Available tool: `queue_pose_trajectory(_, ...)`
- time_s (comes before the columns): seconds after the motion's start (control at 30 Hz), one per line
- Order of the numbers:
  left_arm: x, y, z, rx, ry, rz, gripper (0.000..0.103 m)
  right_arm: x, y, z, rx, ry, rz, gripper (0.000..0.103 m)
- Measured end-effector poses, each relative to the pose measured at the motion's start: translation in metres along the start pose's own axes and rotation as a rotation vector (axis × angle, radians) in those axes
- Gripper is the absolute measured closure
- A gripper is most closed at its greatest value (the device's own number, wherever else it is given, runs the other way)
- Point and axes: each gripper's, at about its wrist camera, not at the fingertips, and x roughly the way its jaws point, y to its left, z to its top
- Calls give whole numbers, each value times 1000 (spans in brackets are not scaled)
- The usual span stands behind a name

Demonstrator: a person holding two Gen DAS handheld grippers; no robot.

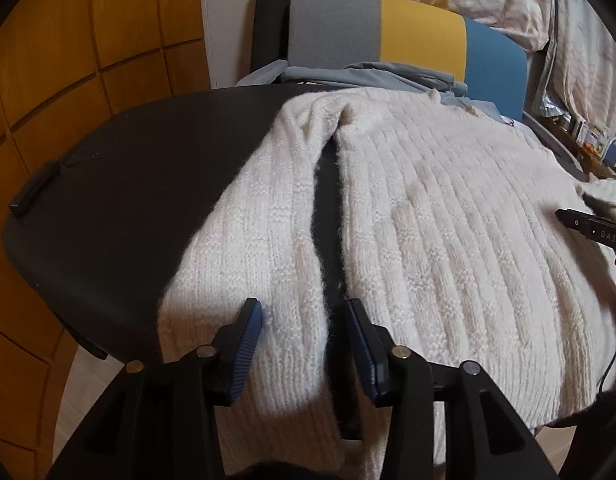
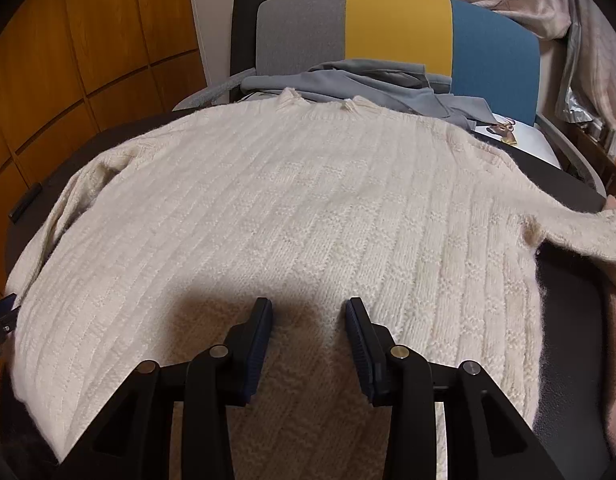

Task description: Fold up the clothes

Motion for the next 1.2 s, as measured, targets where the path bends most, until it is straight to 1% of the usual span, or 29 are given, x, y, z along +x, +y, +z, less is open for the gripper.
queue_pose_trajectory(0.03,0,-1,2,9,2,14,87,0,0,0,1,0,1,64)
queue_pose_trajectory(0.1,-1,4,5,-5,14,-4,95,0,0,0,1,1,1,64)
queue_pose_trajectory(0.27,-9,28,24,-87,20,-72,97,0,-2,0,-2,2,1,64)
queue_pose_trajectory(0.4,-21,48,51,-69,-21,-53,97,0,-1,0,0,1,1,63)
queue_pose_trajectory(0.53,-18,68,87,0,-30,17,97,0,-2,0,1,1,2,63)
queue_pose_trajectory(0.63,-4,83,109,49,-11,77,97,0,-1,0,0,1,1,63)
queue_pose_trajectory(0.7,11,94,122,63,15,110,97,0,-1,-1,-1,1,0,63)
queue_pose_trajectory(0.9,61,133,157,49,103,221,97,0,-1,-1,-5,3,-3,63)
queue_pose_trajectory(1.2,127,189,204,55,154,424,96,0,-1,-2,-8,4,-3,63)
